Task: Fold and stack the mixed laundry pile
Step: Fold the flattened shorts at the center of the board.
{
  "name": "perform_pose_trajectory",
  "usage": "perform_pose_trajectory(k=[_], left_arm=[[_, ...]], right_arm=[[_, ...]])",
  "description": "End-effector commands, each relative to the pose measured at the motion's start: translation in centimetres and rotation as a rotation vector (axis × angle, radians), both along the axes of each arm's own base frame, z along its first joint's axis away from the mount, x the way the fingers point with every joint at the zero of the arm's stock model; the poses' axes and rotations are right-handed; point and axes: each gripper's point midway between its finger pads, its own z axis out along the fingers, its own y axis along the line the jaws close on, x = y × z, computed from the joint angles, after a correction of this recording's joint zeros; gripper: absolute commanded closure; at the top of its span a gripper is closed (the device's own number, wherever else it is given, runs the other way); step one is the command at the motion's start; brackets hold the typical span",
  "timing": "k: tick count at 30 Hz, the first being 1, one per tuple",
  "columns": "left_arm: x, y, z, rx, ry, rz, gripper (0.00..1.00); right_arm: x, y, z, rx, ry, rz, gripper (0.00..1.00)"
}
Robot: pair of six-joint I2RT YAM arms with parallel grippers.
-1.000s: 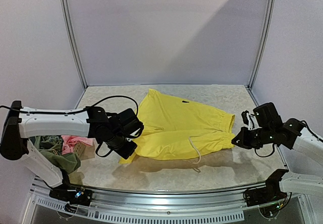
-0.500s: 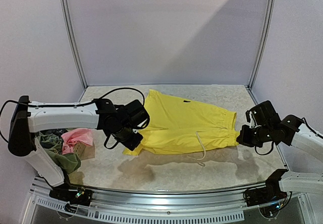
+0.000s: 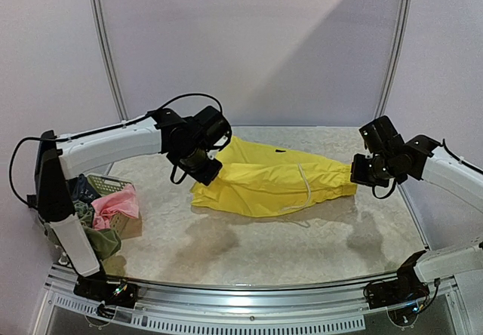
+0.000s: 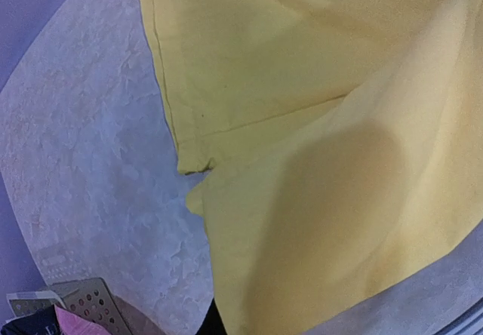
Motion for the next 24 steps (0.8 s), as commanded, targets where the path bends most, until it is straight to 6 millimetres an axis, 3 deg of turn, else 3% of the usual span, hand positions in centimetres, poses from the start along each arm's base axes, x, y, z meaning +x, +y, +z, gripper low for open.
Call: perform_pose_trajectory(k=[1, 5, 10, 17, 24], left_arm=[[2.5, -0.2, 0.9, 0.074, -0.012, -0.037, 1.0], [5.0, -1.8, 2.5, 0.108, -0.053, -0.074, 1.0], [8.0, -3.3, 2.5, 0.146, -0.069, -0.117, 1.0], [11.9, -5.4, 0.2, 0.157, -0.074, -0.216, 1.0], [15.3, -4.8, -1.9, 0.147, -0.102, -0.181, 1.0]], right_arm=[[1.4, -3.2, 2.3, -0.172, -0.067, -0.125, 1.0], [2.4, -4.7, 1.9, -0.209, -0.063, -0.191, 1.0], [4.0, -6.2, 1.5, -0.228, -0.069, -0.264, 1.0], [6.7, -7.1, 1.0, -0.243, -0.059, -0.299, 1.0], [9.4, -7.3, -0.3, -0.262, -0.024, -0.303, 1.0]])
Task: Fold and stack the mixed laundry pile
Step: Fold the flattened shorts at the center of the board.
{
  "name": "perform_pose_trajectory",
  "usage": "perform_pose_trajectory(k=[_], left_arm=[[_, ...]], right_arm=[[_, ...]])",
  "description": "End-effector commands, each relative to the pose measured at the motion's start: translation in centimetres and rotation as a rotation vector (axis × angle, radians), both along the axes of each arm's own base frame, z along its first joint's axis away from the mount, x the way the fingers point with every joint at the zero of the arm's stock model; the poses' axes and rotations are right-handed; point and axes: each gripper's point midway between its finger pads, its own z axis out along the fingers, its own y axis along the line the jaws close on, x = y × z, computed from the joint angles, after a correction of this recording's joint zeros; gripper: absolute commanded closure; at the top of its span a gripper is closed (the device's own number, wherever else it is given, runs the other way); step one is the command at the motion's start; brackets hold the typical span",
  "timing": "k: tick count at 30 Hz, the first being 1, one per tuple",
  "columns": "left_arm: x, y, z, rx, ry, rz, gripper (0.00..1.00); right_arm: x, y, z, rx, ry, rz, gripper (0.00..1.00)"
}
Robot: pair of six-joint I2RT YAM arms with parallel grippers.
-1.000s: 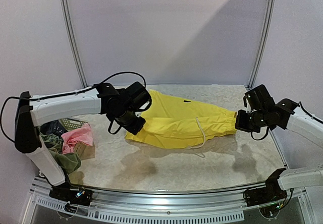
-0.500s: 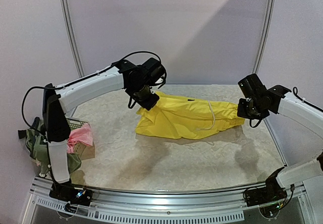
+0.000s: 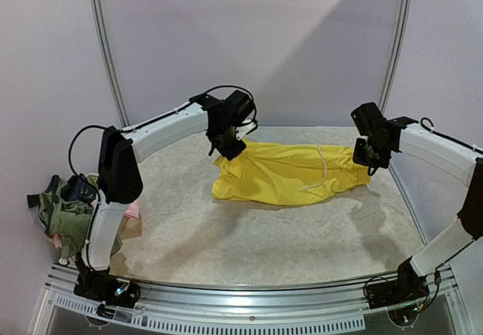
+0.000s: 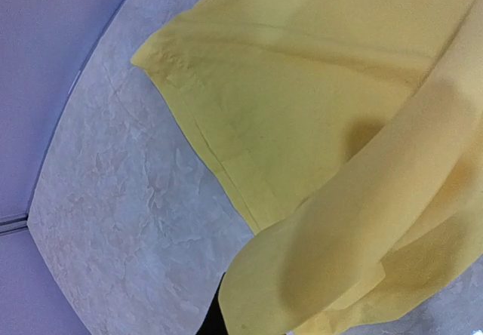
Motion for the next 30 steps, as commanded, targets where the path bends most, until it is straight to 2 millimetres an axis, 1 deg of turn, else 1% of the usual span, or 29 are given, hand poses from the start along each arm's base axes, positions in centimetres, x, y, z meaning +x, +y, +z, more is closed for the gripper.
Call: perform_pose_trajectory(k=[1, 6, 8, 11, 15, 18, 19, 20, 21, 23, 24, 25, 26, 27, 28, 30], left_arm=[[2.8, 0.8, -0.2, -0.019, -0.042, 0.006, 1.0], [4.2, 0.1, -1.3, -0.056, -0.039, -0.013, 1.0], [4.7, -0.2, -1.9, -0.059, -0.037, -0.027, 1.0], [5.6, -0.6, -2.0, -0.051, -0.068, -0.05, 1.0], [7.8, -0.2, -1.6, 0.011, -0.174, -0.044, 0.99], [10.0, -0.4, -1.0, 0.028, -0.26, -0.052, 0.98], [10.6, -0.5, -0.9, 0.033, -0.282, -0.056, 0.94], [11.3, -0.4, -0.7, 0.047, -0.319, -0.046, 0.86], [12.1, -0.1, -0.5, 0.065, -0.352, -0.026, 0.74], [13.3, 0.9, -0.1, 0.09, -0.393, 0.028, 0.44], [13.7, 1.4, 0.1, 0.087, -0.399, 0.053, 0.32], [14.0, 2.0, 0.3, 0.076, -0.404, 0.08, 0.27], [14.1, 2.6, 0.4, 0.062, -0.399, 0.105, 0.23], [14.0, 3.2, 0.2, 0.043, -0.383, 0.126, 0.21], [14.0, 3.8, 0.2, 0.022, -0.368, 0.144, 0.21], [13.4, 4.7, 0.0, 0.0, -0.34, 0.17, 0.21]], right_arm=[[2.1, -0.8, 0.1, -0.034, -0.016, -0.026, 1.0], [3.6, -1.3, -1.1, -0.037, 0.008, -0.043, 1.0], [4.2, -1.6, -2.0, -0.041, 0.029, -0.048, 1.0], [5.1, -1.9, -2.6, -0.033, 0.033, -0.058, 1.0], [6.6, -2.4, -3.2, 0.003, 0.026, -0.069, 1.0], [8.0, -2.1, -3.4, 0.029, 0.02, -0.064, 1.0], [8.4, -1.9, -3.4, 0.036, 0.017, -0.061, 1.0], [9.1, -1.7, -3.6, 0.043, 0.017, -0.059, 1.0], [9.6, -1.5, -3.6, 0.049, 0.012, -0.057, 1.0], [10.9, -1.2, -3.7, 0.066, 0.012, -0.053, 1.0], [11.5, -1.0, -4.5, 0.072, 0.027, -0.049, 1.0], [12.1, -0.7, -4.9, 0.085, 0.036, -0.041, 1.0], [12.6, -0.5, -4.8, 0.091, 0.035, -0.034, 1.0], [13.1, -0.3, -5.4, 0.095, 0.046, -0.03, 1.0], [13.7, -0.2, -5.2, 0.106, 0.038, -0.024, 0.99], [14.5, -0.1, -5.3, 0.117, 0.032, -0.022, 0.89]])
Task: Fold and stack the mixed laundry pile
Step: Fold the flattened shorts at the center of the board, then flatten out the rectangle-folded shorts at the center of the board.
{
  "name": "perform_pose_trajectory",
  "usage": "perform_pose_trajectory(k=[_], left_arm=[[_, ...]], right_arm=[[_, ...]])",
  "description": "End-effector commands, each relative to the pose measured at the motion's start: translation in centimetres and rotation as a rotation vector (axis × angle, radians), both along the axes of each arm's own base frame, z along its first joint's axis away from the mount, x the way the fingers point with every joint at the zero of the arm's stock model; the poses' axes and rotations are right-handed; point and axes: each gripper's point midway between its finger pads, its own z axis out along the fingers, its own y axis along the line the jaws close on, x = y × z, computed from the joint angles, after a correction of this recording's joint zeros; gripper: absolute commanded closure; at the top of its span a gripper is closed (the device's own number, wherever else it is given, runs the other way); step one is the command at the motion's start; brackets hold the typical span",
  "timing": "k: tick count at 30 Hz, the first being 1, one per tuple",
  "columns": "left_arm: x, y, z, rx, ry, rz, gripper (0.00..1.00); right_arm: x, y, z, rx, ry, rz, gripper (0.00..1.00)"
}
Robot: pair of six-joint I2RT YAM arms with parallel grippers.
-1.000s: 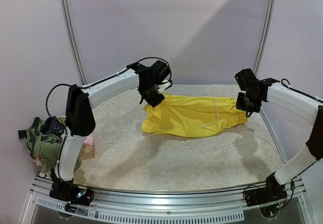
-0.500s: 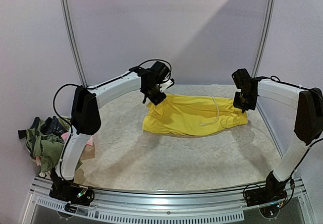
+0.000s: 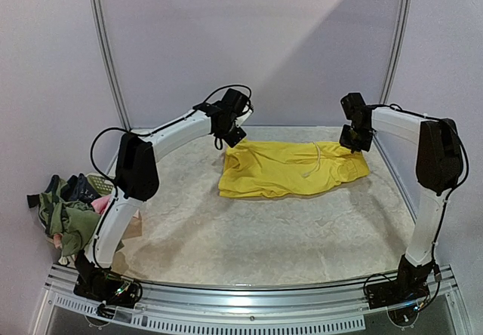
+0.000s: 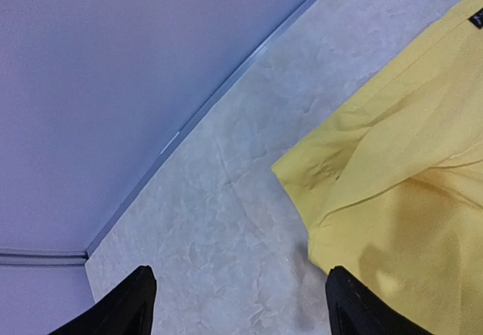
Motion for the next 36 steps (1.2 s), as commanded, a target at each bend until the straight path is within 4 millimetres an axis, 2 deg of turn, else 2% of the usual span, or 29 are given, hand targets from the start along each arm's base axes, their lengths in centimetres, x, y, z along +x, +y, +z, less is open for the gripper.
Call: perform_pose_trajectory(k=[1, 4, 7, 10, 13, 16, 18, 23, 27, 30, 33, 34, 36], left_arm=[[0.3, 3.5, 1.1, -0.075, 0.005, 0.104, 0.21], [-1.3, 3.4, 1.2, -0.13, 0.054, 0.092, 0.24], [-3.3, 2.3, 1.1, -0.237, 0.148, 0.051, 0.31], [-5.5, 1.3, 0.8, -0.325, 0.242, 0.001, 0.37], [-7.6, 0.7, 0.3, -0.381, 0.327, -0.028, 0.42], [-9.6, 0.7, -0.7, -0.427, 0.408, -0.028, 0.43], [-10.9, 0.6, -1.6, -0.448, 0.459, -0.039, 0.42], [-13.4, 1.4, -4.1, -0.456, 0.565, 0.0, 0.39], [-14.7, 1.2, -5.6, -0.499, 0.616, 0.018, 0.38], [-15.7, 1.4, -6.5, -0.52, 0.65, 0.039, 0.38], [-16.8, 1.4, -7.1, -0.556, 0.681, 0.051, 0.37], [-17.2, 1.1, -7.3, -0.572, 0.699, 0.049, 0.36], [-17.9, 0.9, -8.1, -0.59, 0.732, 0.055, 0.34]], right_arm=[[2.2, 0.1, -0.2, 0.036, -0.015, 0.012, 0.85], [3.9, -1.0, 0.9, 0.048, -0.058, -0.012, 0.82], [5.6, -3.2, 1.9, 0.078, -0.086, -0.054, 0.79], [6.5, -4.0, 1.6, 0.107, -0.067, -0.061, 0.76], [6.4, -2.0, 1.6, 0.158, -0.078, 0.025, 0.72], [5.0, -0.1, 2.5, 0.148, -0.093, 0.102, 0.6], [4.0, 1.2, 2.9, 0.153, -0.097, 0.154, 0.58], [1.3, 6.0, 3.7, 0.193, -0.147, 0.337, 0.57], [0.3, 8.3, 3.4, 0.204, -0.112, 0.429, 0.6], [0.2, 8.1, 1.4, 0.19, -0.058, 0.417, 0.61], [-0.4, 7.0, 0.9, 0.15, -0.037, 0.367, 0.58], [-0.6, 6.3, 1.0, 0.123, -0.034, 0.34, 0.55], [-0.9, 4.7, 2.0, 0.054, -0.038, 0.281, 0.4]])
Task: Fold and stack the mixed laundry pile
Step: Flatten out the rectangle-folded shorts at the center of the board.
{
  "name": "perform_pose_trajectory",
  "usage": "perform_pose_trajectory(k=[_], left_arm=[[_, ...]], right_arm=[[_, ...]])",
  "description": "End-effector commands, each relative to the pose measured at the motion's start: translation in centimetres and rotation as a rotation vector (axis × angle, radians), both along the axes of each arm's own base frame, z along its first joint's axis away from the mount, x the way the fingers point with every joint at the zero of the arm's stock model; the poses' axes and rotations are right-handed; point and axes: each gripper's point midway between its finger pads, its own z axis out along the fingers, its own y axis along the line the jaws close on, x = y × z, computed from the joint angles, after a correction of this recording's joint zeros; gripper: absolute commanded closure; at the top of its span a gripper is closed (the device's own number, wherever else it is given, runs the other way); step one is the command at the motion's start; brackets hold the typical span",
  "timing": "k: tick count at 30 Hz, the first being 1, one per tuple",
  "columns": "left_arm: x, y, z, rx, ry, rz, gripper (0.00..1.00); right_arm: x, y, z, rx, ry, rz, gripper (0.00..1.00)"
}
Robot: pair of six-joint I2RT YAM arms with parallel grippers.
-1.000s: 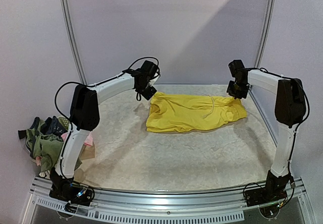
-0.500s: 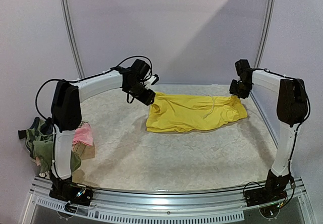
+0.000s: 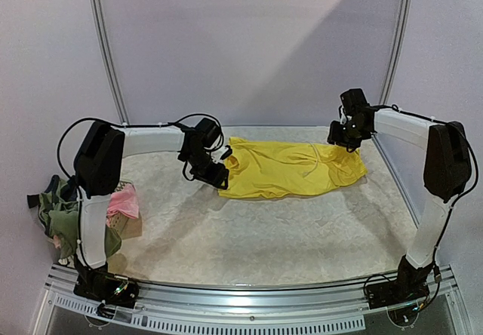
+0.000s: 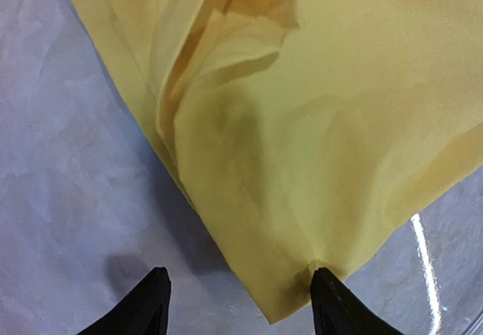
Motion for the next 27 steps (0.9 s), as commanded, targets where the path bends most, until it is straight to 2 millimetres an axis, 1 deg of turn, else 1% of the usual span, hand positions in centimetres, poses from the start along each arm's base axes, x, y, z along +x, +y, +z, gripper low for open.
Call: perform_pose_trajectory(k=[1, 2, 3, 5, 6, 8, 9, 11, 13, 15, 16, 17, 19, 20, 23, 25, 26, 27], left_arm=[[-1.1, -1.5, 1.3, -0.114, 0.03, 0.021, 0.32], [-1.3, -1.5, 0.9, -0.116, 0.043, 0.026, 0.32], [-1.5, -1.5, 0.6, -0.117, 0.052, 0.029, 0.32], [-1.8, -1.8, 0.2, -0.134, 0.072, 0.03, 0.33], [-1.9, -2.0, 0.3, -0.142, 0.074, 0.032, 0.34], [-2.0, -2.2, 0.2, -0.141, 0.073, 0.036, 0.37], [-2.0, -2.2, 0.1, -0.135, 0.071, 0.039, 0.41], [-1.9, -2.3, -0.3, -0.121, 0.071, 0.049, 0.5], [-1.6, -2.3, -0.6, -0.116, 0.061, 0.063, 0.61], [-1.3, -2.1, -0.7, -0.109, 0.045, 0.072, 0.71], [-1.2, -2.1, -0.7, -0.107, 0.039, 0.074, 0.77], [-1.2, -2.0, -0.6, -0.108, 0.033, 0.076, 0.85], [-1.1, -1.8, -0.5, -0.103, 0.021, 0.084, 0.98], [-1.0, -1.6, -0.4, -0.095, 0.011, 0.092, 1.0], [-0.9, -0.3, 0.1, -0.058, -0.022, 0.121, 1.0], [-0.9, 0.4, 0.4, -0.045, -0.034, 0.135, 1.0], [-1.0, 0.8, 0.5, -0.036, -0.039, 0.142, 1.0], [-1.1, 1.1, 0.5, -0.028, -0.04, 0.148, 1.0]], right_arm=[[-1.0, -3.3, 0.3, -0.138, 0.014, -0.119, 0.35], [-1.2, -4.2, 1.4, -0.166, -0.002, -0.148, 0.33], [-1.6, -4.6, 1.9, -0.179, -0.004, -0.164, 0.31], [-2.0, -4.5, 3.0, -0.17, -0.028, -0.171, 0.3], [-2.3, -4.0, 3.9, -0.153, -0.049, -0.158, 0.3], [-2.8, -1.7, 4.5, -0.11, -0.07, -0.084, 0.31], [-3.1, -0.5, 4.7, -0.086, -0.075, -0.045, 0.32], [-3.4, 1.5, 4.2, -0.042, -0.065, 0.03, 0.35], [-3.5, 2.4, 2.9, -0.012, -0.045, 0.065, 0.42], [-3.3, 2.6, 1.7, -0.014, -0.019, 0.067, 0.51], [-3.1, 2.7, 0.7, -0.019, 0.002, 0.067, 0.57], [-2.9, 2.8, 0.2, -0.021, 0.013, 0.072, 0.62], [-2.6, 3.1, -0.8, -0.026, 0.038, 0.082, 0.69], [-2.3, 3.1, -1.6, -0.036, 0.059, 0.083, 0.72], [-1.7, 3.1, -3.1, -0.067, 0.099, 0.083, 0.77], [-1.1, 2.5, -3.9, -0.097, 0.125, 0.075, 0.78], [-0.9, 2.1, -4.9, -0.112, 0.15, 0.067, 0.79], [-0.6, 1.6, -5.3, -0.125, 0.164, 0.057, 0.79]])
